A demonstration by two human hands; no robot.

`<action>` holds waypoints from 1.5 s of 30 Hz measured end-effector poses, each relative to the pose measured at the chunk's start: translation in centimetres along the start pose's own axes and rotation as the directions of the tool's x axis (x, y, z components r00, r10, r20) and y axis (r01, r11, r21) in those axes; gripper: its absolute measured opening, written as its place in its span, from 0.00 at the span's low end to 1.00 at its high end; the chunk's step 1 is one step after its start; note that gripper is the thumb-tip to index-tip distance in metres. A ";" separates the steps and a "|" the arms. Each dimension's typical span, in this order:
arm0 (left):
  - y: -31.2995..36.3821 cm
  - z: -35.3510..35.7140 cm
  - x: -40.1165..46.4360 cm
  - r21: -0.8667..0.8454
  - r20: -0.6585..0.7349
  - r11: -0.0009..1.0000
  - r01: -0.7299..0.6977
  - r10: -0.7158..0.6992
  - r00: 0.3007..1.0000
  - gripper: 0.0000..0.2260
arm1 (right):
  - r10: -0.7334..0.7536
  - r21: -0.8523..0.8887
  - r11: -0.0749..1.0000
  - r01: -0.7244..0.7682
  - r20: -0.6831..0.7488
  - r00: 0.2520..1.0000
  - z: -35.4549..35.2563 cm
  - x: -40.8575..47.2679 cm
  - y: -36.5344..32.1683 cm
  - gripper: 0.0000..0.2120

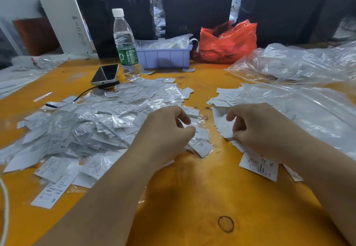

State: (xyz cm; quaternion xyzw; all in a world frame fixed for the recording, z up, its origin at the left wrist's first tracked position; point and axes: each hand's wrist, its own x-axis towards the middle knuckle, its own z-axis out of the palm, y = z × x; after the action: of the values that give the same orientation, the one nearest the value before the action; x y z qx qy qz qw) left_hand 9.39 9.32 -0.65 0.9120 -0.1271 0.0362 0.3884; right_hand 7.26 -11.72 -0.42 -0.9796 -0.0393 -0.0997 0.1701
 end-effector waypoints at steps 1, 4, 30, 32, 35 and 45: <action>0.2 0.2 -0.2 -0.012 0.018 1.000 -0.029 0.029 0.999 0.02 | -0.011 0.015 1.000 0.011 -0.003 1.000 0.1 0.0 0.0 0.15; 0.8 0.7 -0.7 -0.017 0.093 0.996 -0.088 0.089 0.992 0.03 | -0.045 0.027 0.999 0.045 0.001 0.999 0.4 0.2 0.0 0.14; 1.7 1.3 -1.0 -0.208 0.085 0.966 -0.155 0.176 0.981 0.09 | 0.003 0.969 0.053 -0.240 0.240 0.971 -2.1 -1.4 -2.8 0.18; 1.8 1.5 -1.1 -0.262 0.113 0.955 -0.142 0.176 0.978 0.08 | 0.020 0.971 0.026 -0.238 0.237 0.971 -2.5 -1.8 -3.0 0.18; 2.0 1.7 -1.2 -0.263 0.136 0.956 -0.132 0.172 0.976 0.08 | 0.092 0.964 0.159 -0.215 0.203 0.975 -2.8 -2.4 -2.5 0.15; 3.4 3.5 -2.5 -0.290 0.164 0.939 -0.183 0.237 0.957 0.18 | 0.024 -0.271 0.957 -0.101 -0.275 0.961 -2.4 -6.3 0.8 0.17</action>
State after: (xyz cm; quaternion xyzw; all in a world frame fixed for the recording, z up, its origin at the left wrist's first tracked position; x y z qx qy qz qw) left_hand 5.99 5.07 -1.08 0.8301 -0.2656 -0.0306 0.4893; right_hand 0.80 -13.58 0.22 -0.9719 0.0301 -0.2309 0.0353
